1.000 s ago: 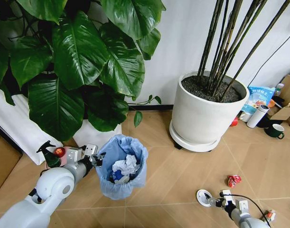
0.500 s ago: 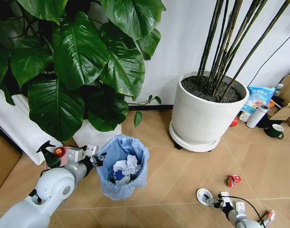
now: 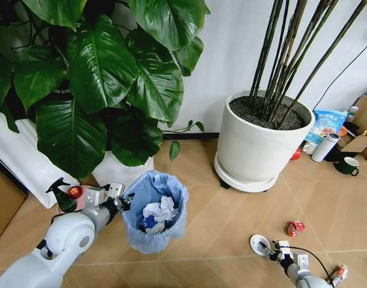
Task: Pick up the trash bin and place the garbage on the floor into it.
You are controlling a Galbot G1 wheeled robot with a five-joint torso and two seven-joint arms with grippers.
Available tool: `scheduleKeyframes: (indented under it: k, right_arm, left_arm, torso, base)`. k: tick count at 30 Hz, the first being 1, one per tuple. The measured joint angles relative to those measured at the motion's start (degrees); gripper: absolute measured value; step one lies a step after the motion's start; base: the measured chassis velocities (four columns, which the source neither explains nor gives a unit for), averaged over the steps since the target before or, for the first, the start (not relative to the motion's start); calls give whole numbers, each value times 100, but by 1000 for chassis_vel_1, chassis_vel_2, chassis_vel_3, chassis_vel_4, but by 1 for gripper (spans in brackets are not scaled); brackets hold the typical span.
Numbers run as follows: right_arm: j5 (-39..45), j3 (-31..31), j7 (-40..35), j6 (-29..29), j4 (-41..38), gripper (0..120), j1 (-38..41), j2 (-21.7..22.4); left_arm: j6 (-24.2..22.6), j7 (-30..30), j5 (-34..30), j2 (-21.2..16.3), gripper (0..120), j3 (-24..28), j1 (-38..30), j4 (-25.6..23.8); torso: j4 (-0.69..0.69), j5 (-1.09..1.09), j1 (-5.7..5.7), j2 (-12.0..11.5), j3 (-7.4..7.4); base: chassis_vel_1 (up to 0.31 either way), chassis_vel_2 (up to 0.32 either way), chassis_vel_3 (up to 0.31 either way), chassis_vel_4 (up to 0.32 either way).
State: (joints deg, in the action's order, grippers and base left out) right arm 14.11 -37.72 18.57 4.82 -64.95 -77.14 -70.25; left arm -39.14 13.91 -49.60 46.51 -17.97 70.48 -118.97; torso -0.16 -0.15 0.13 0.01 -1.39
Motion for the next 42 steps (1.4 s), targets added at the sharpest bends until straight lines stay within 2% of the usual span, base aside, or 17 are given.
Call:
scheduleKeyframes:
  k: [2, 3, 12, 20, 22, 25, 27, 31, 33, 38, 42]
  right_arm:
    - [0, 0, -2, 0, 8, 31, 5, -13]
    - [0, 0, -2, 0, 8, 31, 5, -13]
    - [-1, -27, 86, -4, 35, 2, 4, -91]
    - [2, -88, 99, -36, -26, 0, -28, -161]
    - [61, -109, 76, -31, -209, 0, -110, -195]
    - [149, -118, 70, 15, -443, 0, -198, -199]
    - [270, -149, 29, 72, -850, 0, -253, -186]
    - [340, -106, -15, 78, -1353, 0, -282, -117]
    - [380, -29, -75, 75, -1714, 0, -265, -12]
    - [585, 98, -163, 100, -2287, 0, -170, 155]
    - [960, 359, -287, 327, -3319, 0, -46, 541]
  left_arm:
    - [0, 12, 0, -1, 0, 0, 1, -12]
    - [0, 12, 0, -1, 0, 0, 1, -12]
    - [0, 78, -7, -1, 0, 28, 27, -72]
    - [1, 97, -13, -16, 0, 30, 43, -99]
    - [0, 103, -13, 4, 0, 31, 63, -113]
    - [0, 106, -11, 9, 0, 31, 71, -127]
    - [0, 107, -5, 18, 0, 31, 78, -131]
    - [1, 112, 15, 34, 0, 37, 102, -141]
    - [1, 114, 35, 53, 0, 47, 128, -143]
    - [0, 116, 64, 64, 0, 58, 173, -155]
    - [1, 118, 71, 63, 0, 68, 184, -158]
  torso:
    - [-1, -1, 0, 0, 0]
    - [-1, -1, 0, 0, 0]
    - [1, 2, 1, 0, 0]
    - [1, 5, 1, -1, -1]
    - [2, 17, 2, -3, -3]
    - [1, 21, 2, -4, -4]
    - [3, 7, 2, -4, -3]
    - [2, 12, 2, -4, -2]
    - [1, 1, 2, -4, -2]
    - [1, 4, 2, -4, -2]
    - [1, 3, 1, -3, -1]
  base:
    - [0, 0, 0, 0]
    - [0, 0, 0, 0]
    - [0, 0, 0, 0]
    - [0, 0, 0, 0]
    - [0, 0, 0, 0]
    - [0, 0, 0, 0]
    - [0, 0, 0, 0]
    - [0, 0, 0, 0]
    - [0, 0, 0, 0]
    - [0, 0, 0, 0]
    - [0, 0, 0, 0]
